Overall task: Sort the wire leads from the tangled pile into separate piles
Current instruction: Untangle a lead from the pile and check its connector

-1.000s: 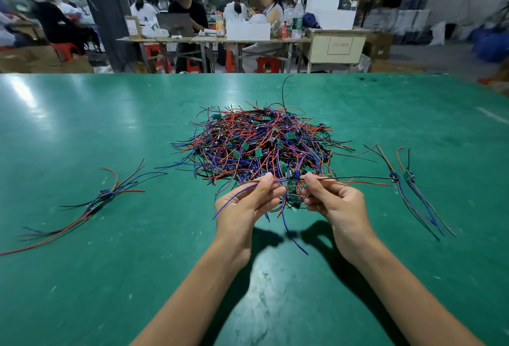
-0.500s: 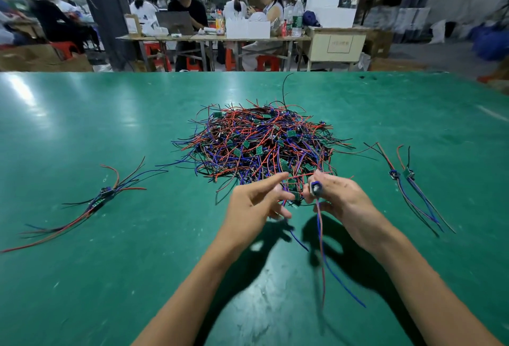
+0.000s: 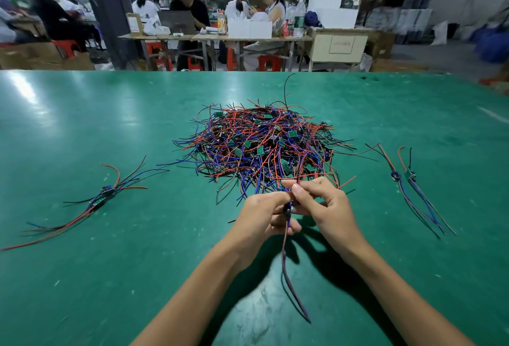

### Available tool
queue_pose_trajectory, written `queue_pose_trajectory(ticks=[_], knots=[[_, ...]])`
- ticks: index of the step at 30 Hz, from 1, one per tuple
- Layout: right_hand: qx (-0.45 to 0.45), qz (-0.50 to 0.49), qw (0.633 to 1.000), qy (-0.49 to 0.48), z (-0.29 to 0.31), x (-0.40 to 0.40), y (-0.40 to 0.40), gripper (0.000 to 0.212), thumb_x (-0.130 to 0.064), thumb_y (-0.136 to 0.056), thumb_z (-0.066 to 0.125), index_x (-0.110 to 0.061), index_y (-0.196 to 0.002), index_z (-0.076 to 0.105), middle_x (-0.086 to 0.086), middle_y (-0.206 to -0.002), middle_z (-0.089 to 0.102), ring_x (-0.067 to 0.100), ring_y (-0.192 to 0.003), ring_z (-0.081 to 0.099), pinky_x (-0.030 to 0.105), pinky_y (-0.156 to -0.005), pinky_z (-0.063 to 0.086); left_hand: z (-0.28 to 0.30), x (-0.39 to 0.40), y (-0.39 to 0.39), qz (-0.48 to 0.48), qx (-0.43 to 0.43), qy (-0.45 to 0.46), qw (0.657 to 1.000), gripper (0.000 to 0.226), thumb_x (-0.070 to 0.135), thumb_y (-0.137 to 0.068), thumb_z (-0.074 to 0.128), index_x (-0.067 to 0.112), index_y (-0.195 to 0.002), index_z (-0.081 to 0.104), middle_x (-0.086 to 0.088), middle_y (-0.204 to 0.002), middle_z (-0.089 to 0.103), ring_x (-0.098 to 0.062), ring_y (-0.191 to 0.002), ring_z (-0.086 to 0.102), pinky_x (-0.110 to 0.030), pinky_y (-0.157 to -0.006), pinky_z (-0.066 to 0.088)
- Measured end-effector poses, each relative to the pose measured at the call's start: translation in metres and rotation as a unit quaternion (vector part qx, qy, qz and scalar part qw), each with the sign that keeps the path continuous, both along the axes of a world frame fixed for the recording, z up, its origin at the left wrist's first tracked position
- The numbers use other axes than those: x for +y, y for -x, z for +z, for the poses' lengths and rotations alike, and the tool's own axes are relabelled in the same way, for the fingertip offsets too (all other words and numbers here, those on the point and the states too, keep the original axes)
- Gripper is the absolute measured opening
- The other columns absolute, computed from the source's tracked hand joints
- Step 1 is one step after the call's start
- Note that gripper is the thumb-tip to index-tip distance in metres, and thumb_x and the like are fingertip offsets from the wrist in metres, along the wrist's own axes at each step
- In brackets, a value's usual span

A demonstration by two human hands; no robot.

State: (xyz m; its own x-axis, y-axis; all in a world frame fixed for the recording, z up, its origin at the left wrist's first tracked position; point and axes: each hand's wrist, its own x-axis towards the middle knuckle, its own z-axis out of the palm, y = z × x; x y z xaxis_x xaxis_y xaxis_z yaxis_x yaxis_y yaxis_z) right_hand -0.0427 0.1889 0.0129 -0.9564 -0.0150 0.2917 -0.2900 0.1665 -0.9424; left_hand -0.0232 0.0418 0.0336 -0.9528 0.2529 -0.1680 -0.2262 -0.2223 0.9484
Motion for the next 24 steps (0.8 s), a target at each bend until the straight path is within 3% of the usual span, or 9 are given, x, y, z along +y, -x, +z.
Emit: queue_pose_trajectory(ticks=[2,3,8,12,16,19,21,24], knots=[[0.014,-0.022,0.999,-0.028,0.000,0.001,0.000,0.015,-0.027,-0.094,0.067,-0.031,-0.099,0.081,0.024,-0.095,0.053,0.009,-0.081,0.054,0.011,-0.076,0.048,-0.001,-0.002,0.001,0.017,0.018,0.019,1.000,0.022,0.016,-0.098,0.058,0.003,-0.094,0.075,-0.012,-0.085,0.076,-0.016,-0.054,0.063,-0.023,-0.058,0.055],[0.019,-0.028,0.998,-0.052,0.000,0.003,0.000,0.016,-0.024,-0.096,0.067,-0.031,-0.098,0.081,0.022,-0.093,0.054,0.005,-0.077,0.052,0.009,-0.076,0.043,-0.001,-0.002,0.001,0.024,0.037,0.036,0.998,0.020,0.015,-0.097,0.060,0.004,-0.093,0.076,-0.013,-0.086,0.077,-0.016,-0.054,0.064,-0.024,-0.057,0.055],[-0.007,0.026,0.999,-0.037,-0.001,-0.005,-0.007,0.026,-0.014,-0.100,0.060,-0.029,-0.094,0.080,0.006,-0.105,0.063,0.013,-0.099,0.064,0.032,-0.093,0.050,-0.005,0.001,-0.004,0.066,0.085,0.092,0.990,0.018,0.010,-0.094,0.064,0.007,-0.087,0.080,-0.012,-0.077,0.076,-0.026,-0.056,0.071,-0.028,-0.052,0.057],[0.018,0.033,0.997,-0.062,-0.003,-0.015,-0.010,0.029,-0.017,-0.102,0.049,-0.021,-0.100,0.077,-0.007,-0.102,0.069,0.008,-0.100,0.066,0.030,-0.094,0.049,-0.007,0.001,-0.005,0.086,0.099,0.095,0.987,0.016,0.015,-0.093,0.068,0.012,-0.086,0.082,-0.011,-0.077,0.076,-0.030,-0.069,0.075,-0.034,-0.058,0.061],[-0.006,-0.020,0.999,-0.026,-0.007,-0.019,-0.009,0.030,-0.030,-0.095,0.044,-0.024,-0.092,0.073,-0.008,-0.092,0.073,0.011,-0.088,0.068,0.035,-0.082,0.054,-0.004,0.003,-0.005,0.057,0.111,0.087,0.988,0.019,0.011,-0.094,0.066,0.006,-0.085,0.082,-0.010,-0.072,0.075,-0.019,-0.062,0.072,-0.031,-0.058,0.060],[-0.030,-0.064,0.997,0.001,-0.006,-0.017,-0.004,0.030,-0.033,-0.090,0.041,-0.023,-0.083,0.068,-0.015,-0.074,0.067,0.003,-0.065,0.058,0.025,-0.064,0.046,-0.002,0.005,-0.005,0.034,0.118,0.101,0.987,0.019,0.006,-0.094,0.065,-0.002,-0.087,0.079,-0.017,-0.072,0.074,-0.019,-0.059,0.071,-0.028,-0.055,0.058],[-0.036,-0.105,0.994,0.023,-0.001,-0.012,0.003,0.028,-0.029,-0.091,0.041,-0.023,-0.079,0.066,-0.015,-0.068,0.065,0.001,-0.055,0.052,0.021,-0.054,0.044,-0.001,0.007,-0.007,0.013,0.112,0.109,0.988,0.017,0.005,-0.094,0.065,-0.007,-0.090,0.077,-0.021,-0.080,0.075,-0.020,-0.058,0.071,-0.024,-0.052,0.055],[-0.068,-0.172,0.980,0.068,0.008,0.002,0.014,0.032,-0.011,-0.097,0.041,-0.021,-0.078,0.065,-0.013,-0.077,0.069,0.007,-0.056,0.053,0.015,-0.047,0.039,-0.004,0.014,-0.012,-0.027,0.117,0.142,0.983,0.019,0.004,-0.094,0.065,-0.008,-0.084,0.076,-0.018,-0.080,0.076,-0.020,-0.056,0.071,-0.023,-0.050,0.052]])
